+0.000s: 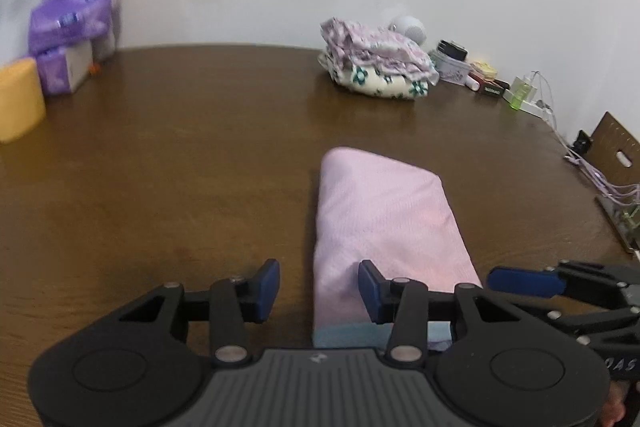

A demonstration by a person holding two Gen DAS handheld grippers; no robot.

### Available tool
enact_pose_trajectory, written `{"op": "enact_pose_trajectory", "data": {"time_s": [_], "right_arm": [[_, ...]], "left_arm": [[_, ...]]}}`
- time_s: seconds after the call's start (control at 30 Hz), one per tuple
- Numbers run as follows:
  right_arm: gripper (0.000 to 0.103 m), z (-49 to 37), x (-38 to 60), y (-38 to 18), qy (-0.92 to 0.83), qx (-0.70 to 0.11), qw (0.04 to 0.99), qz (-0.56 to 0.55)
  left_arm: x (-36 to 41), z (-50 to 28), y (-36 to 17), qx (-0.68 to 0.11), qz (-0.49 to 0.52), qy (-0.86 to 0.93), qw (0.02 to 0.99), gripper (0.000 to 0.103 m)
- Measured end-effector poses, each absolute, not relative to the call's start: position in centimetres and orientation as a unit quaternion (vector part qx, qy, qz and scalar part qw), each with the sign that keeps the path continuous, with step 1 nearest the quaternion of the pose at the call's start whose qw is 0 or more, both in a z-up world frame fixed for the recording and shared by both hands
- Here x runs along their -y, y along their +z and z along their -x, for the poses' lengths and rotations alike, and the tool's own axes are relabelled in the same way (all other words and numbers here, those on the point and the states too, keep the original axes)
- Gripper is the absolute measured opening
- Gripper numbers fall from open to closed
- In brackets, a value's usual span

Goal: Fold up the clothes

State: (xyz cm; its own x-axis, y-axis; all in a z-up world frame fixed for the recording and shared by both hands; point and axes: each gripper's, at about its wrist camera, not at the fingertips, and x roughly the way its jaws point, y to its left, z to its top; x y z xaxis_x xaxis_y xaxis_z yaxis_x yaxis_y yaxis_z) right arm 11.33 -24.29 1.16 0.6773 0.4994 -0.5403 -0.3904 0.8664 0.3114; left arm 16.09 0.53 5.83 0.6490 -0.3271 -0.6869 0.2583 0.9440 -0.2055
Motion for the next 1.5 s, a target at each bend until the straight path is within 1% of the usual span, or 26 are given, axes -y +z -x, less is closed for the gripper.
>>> {"op": "enact_pose_trajectory", "data": {"time_s": [0.07,0.1,0.13,0.17,0.2,0.27,0.43,0.5,0.53,0.6,0.67,0.73,0.8,0.87,0.93,1.0,1.03,1.1,1.13,1.17,1.2,1.27,1.3,1.33,1.47,1.5], "right_arm": [[0.046,-11.4,23.9,0.9,0.242,-0.33,0.909,-0.084],[0.041,-11.5,23.9,0.7,0.242,-0.335,0.907,-0.085],[0.029,-11.6,23.9,0.5,0.242,-0.341,0.904,-0.087],[0.022,-11.8,23.9,0.4,0.241,-0.344,0.903,-0.086],[0.014,-12.1,23.9,0.3,0.239,-0.348,0.903,-0.084],[0.012,-12.5,23.9,0.3,0.231,-0.348,0.905,-0.076],[0.012,-13.0,23.6,-0.3,0.219,-0.361,0.905,-0.056],[0.012,-12.8,23.7,-0.1,0.216,-0.359,0.906,-0.059],[0.013,-12.6,24.1,0.3,0.214,-0.35,0.909,-0.069],[0.014,-12.4,24.8,1.4,0.205,-0.328,0.919,-0.075],[0.019,-12.7,25.1,2.2,0.195,-0.313,0.927,-0.07],[0.033,-13.6,25.1,2.3,0.191,-0.311,0.929,-0.061],[0.041,-14.8,25.0,2.5,0.189,-0.31,0.931,-0.044],[0.043,-16.2,25.0,2.8,0.195,-0.307,0.931,-0.033],[0.053,-17.8,25.1,3.3,0.211,-0.307,0.928,-0.026],[0.055,-19.7,25.2,3.4,0.225,-0.315,0.922,-0.018],[0.055,-20.7,25.2,3.3,0.23,-0.321,0.919,-0.015],[0.055,-22.5,25.2,3.1,0.243,-0.334,0.911,-0.013],[0.055,-23.2,25.2,3.0,0.25,-0.342,0.906,-0.015],[0.055,-23.7,25.2,3.0,0.254,-0.347,0.903,-0.014],[0.055,-24.0,25.1,3.0,0.254,-0.352,0.901,-0.009],[0.063,-24.3,25.2,3.3,0.256,-0.356,0.899,0.003],[0.071,-24.3,25.2,3.5,0.261,-0.357,0.897,0.005],[0.072,-24.4,25.2,3.6,0.268,-0.36,0.894,0.007],[0.071,-24.8,24.8,3.8,0.294,-0.373,0.879,0.03],[0.069,-25.0,24.7,3.8,0.3,-0.376,0.876,0.035]], "left_arm": [[-0.6,-16.2,5.5,-0.391,0.05,-0.171,0.903,0.041],[-0.7,-16.3,5.3,-0.393,0.054,-0.176,0.901,0.039],[-0.8,-16.3,5.1,-0.396,0.058,-0.18,0.899,0.039],[-0.9,-16.4,4.9,-0.398,0.063,-0.184,0.896,0.038],[-1.0,-16.5,4.8,-0.399,0.066,-0.19,0.894,0.033],[-1.0,-16.4,4.7,-0.399,0.069,-0.198,0.892,0.031],[-1.0,-16.1,4.5,-0.402,0.069,-0.206,0.89,0.031],[-0.9,-15.9,4.7,-0.398,0.067,-0.207,0.891,0.033],[-0.9,-15.7,4.9,-0.393,0.063,-0.208,0.893,0.034],[-0.8,-15.3,5.3,-0.385,0.058,-0.21,0.897,0.039],[-0.7,-14.9,5.4,-0.385,0.057,-0.212,0.896,0.04],[-0.8,-14.4,5.4,-0.384,0.058,-0.211,0.897,0.04],[-0.9,-13.5,5.7,-0.375,0.06,-0.205,0.902,0.04],[-1.1,-12.4,6.1,-0.358,0.064,-0.199,0.91,0.04],[-1.1,-11.2,6.5,-0.347,0.076,-0.202,0.913,0.04],[-1.1,-10.3,6.5,-0.352,0.099,-0.215,0.906,0.042],[-0.9,-10.1,6.3,-0.361,0.112,-0.223,0.899,0.044],[-0.4,-9.9,6.0,-0.378,0.128,-0.236,0.886,0.059],[-0.1,-9.8,5.9,-0.382,0.128,-0.236,0.884,0.064],[0.3,-9.6,5.9,-0.383,0.127,-0.23,0.886,0.074],[0.6,-9.5,5.9,-0.381,0.125,-0.22,0.889,0.081],[1.2,-9.4,6.2,-0.375,0.125,-0.203,0.896,0.085],[1.4,-9.4,6.3,-0.37,0.131,-0.197,0.899,0.085],[1.6,-9.4,6.4,-0.365,0.138,-0.191,0.901,0.085],[2.2,-10.4,5.9,-0.38,0.178,-0.165,0.893,0.082],[2.4,-10.7,5.6,-0.389,0.186,-0.16,0.888,0.077]]}}
